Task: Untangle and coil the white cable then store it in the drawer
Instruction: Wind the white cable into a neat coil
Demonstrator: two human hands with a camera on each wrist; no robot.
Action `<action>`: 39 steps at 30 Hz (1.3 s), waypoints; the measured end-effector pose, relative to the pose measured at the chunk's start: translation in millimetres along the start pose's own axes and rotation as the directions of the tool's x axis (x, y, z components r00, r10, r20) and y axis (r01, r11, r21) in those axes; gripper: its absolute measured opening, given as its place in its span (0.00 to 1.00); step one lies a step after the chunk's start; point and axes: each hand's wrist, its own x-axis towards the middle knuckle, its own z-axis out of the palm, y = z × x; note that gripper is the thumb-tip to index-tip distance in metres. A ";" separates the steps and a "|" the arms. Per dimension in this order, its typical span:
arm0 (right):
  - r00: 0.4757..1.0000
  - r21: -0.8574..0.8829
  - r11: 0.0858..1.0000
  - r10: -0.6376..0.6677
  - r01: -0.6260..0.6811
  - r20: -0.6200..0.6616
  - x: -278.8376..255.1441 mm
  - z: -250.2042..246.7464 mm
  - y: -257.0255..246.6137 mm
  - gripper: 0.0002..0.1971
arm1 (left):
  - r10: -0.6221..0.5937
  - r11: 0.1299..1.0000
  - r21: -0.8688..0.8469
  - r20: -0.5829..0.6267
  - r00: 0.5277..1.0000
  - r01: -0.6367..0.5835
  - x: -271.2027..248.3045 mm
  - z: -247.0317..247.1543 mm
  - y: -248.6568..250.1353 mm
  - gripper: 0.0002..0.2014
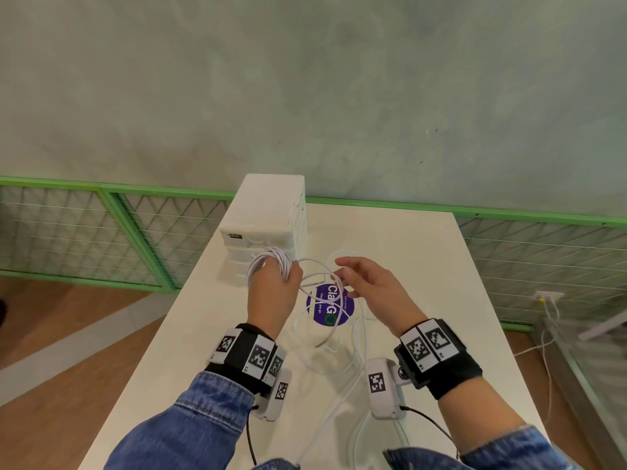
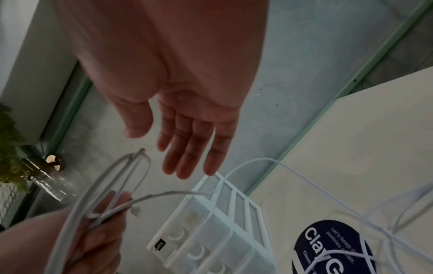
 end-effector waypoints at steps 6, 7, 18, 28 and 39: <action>0.999 -0.041 0.998 0.043 -0.042 0.014 -0.6 2.5 7.5 0.13 | 0.068 0.995 -0.080 0.052 0.996 -0.064 0.7 1.0 2.3 0.18; 0.999 -0.029 0.999 0.043 -0.043 -0.021 -0.5 1.3 7.4 0.12 | 0.060 0.991 -0.124 0.104 0.993 -0.047 0.4 0.9 3.3 0.17; 0.994 0.265 0.961 0.094 -0.079 -0.046 -1.2 -13.6 7.6 0.07 | 0.122 0.982 0.086 0.388 0.914 -0.168 0.5 -0.8 3.2 0.14; 0.998 0.088 0.996 -0.012 0.017 -0.055 -4.2 -24.4 10.1 0.10 | 0.080 0.957 0.227 0.394 0.915 -0.181 7.1 -10.1 -5.4 0.16; 0.988 -0.503 0.863 -0.102 0.032 -0.112 3.6 -26.2 25.8 0.03 | 0.036 0.987 0.129 0.403 0.915 -0.095 11.2 -11.6 -0.5 0.19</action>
